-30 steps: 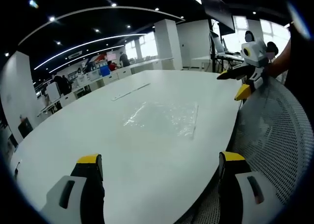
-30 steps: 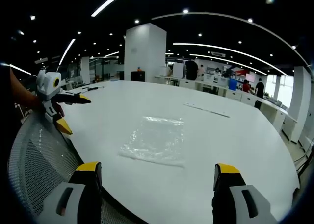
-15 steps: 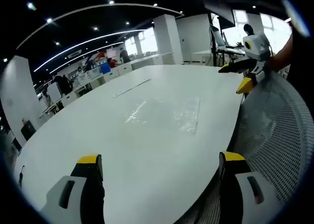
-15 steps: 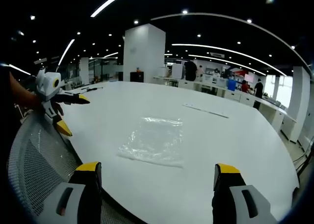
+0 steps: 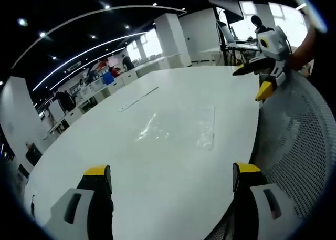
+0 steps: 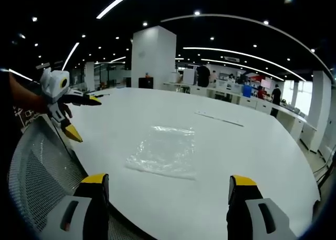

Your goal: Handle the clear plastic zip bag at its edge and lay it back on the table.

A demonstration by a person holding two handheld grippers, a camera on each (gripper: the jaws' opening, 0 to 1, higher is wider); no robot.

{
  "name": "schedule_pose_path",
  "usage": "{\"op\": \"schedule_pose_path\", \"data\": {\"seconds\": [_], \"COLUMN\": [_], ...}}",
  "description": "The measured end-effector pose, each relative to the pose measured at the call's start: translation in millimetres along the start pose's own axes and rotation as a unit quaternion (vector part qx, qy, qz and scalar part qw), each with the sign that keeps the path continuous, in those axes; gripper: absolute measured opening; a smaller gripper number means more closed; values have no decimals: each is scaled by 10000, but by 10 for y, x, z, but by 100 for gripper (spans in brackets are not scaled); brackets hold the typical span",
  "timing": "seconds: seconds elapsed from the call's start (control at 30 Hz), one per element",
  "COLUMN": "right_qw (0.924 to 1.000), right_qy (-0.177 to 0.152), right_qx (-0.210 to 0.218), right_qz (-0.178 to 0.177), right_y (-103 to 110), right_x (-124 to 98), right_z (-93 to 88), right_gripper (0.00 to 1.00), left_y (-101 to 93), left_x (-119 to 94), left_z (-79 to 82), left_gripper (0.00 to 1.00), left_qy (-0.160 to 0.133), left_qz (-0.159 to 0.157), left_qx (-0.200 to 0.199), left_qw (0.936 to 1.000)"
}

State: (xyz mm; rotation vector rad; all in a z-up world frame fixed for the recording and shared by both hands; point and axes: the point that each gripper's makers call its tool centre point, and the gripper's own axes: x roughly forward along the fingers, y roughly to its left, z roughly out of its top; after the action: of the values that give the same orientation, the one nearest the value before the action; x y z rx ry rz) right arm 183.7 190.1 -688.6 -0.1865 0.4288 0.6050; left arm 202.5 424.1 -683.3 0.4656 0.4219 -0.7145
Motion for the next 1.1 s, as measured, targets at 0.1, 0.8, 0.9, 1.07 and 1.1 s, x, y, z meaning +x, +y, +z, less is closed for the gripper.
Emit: {"op": "schedule_pose_path", "data": {"seconds": [0.1,0.8,0.9,1.07,1.1], "right_qw": [10000,10000,10000,10000,10000], "right_qy": [0,-15,-9,11,19], "right_qx": [-2,39,33,35,32], "right_qz": [-7,-84,-85,-69,-64], "right_y": [-3,-35,-32,-32,-31], "right_x": [0,-4,-5,-1,-1], "right_z": [-1,6,9,-1,-4], "right_gripper": [95,95,95,94,94], "left_y": [-32,-214,-232,-267,-275], "left_x": [26,234,255,299,312], "left_z": [8,50,55,69,71], "left_gripper": [96,92,91,89,89], "left_qy": [22,177,181,210,218], "left_qz": [-103,-632,-668,-732,-745], "left_qx": [69,430,458,514,522], "left_qw": [9999,9969,9966,9958,9956]}}
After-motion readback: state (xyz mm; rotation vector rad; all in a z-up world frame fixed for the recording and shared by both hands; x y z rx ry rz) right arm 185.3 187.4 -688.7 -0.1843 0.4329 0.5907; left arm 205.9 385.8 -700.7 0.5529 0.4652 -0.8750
